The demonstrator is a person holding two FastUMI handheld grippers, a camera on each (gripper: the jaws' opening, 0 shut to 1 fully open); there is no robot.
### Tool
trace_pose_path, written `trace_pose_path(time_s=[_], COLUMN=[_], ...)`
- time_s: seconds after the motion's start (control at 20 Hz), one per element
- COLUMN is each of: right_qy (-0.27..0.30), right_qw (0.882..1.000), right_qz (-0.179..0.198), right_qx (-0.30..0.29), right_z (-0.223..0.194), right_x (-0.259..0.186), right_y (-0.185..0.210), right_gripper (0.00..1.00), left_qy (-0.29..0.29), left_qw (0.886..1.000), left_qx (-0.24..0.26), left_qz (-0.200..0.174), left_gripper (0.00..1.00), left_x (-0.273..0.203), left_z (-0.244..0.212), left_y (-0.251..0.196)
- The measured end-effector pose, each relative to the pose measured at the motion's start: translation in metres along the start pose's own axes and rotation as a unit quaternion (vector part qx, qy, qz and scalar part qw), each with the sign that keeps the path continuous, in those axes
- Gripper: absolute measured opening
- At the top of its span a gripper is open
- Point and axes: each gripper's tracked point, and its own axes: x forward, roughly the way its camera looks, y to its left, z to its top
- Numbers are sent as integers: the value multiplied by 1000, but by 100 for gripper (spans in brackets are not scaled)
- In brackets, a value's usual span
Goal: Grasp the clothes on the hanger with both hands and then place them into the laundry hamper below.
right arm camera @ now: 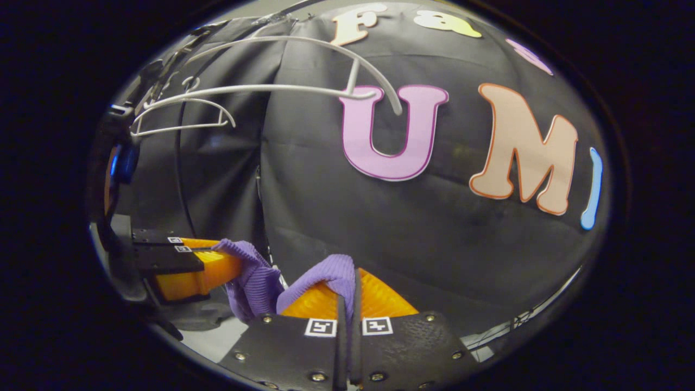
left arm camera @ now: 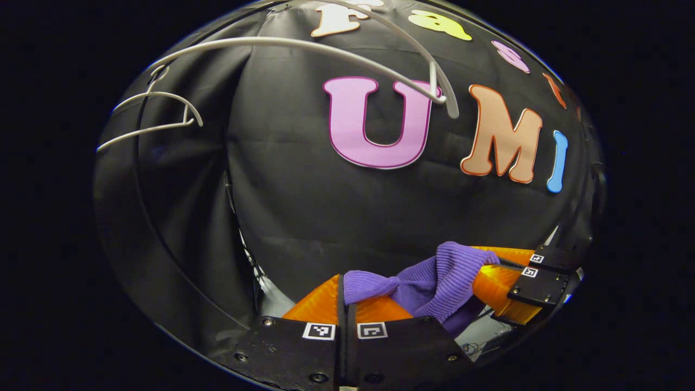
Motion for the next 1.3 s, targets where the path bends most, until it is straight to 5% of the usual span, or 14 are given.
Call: trace_pose_path(time_s=[0.5, 0.95, 1.0, 1.05, 1.2, 1.25, 1.3], right_qy=[136, 237, 248, 256, 287, 283, 277], right_qw=[990, 971, 968, 966, 956, 957, 959], right_qz=[19, 32, 34, 35, 60, 63, 63], right_qx=[2, -2, -5, -7, 3, 9, 7], right_z=[-82, -134, -141, -152, -175, -170, -164], right_x=[6, -2, -6, -5, -11, -9, -7], right_y=[7, 8, 7, 10, 27, 31, 32], right_gripper=[3, 8, 8, 8, 10, 26, 22], left_qy=[149, 215, 213, 214, 219, 220, 221], left_qw=[986, 973, 973, 974, 973, 973, 973], left_qx=[-68, -83, -81, -77, -67, -65, -65], left_qz=[-9, -12, -14, -14, -16, -16, -16], left_gripper=[1, 16, 8, 27, 29, 28, 28], left_x=[5, 13, 11, 11, 8, 8, 8], left_z=[-69, -99, -97, -97, -99, -98, -99], left_y=[-24, -40, -42, -43, -39, -38, -38])
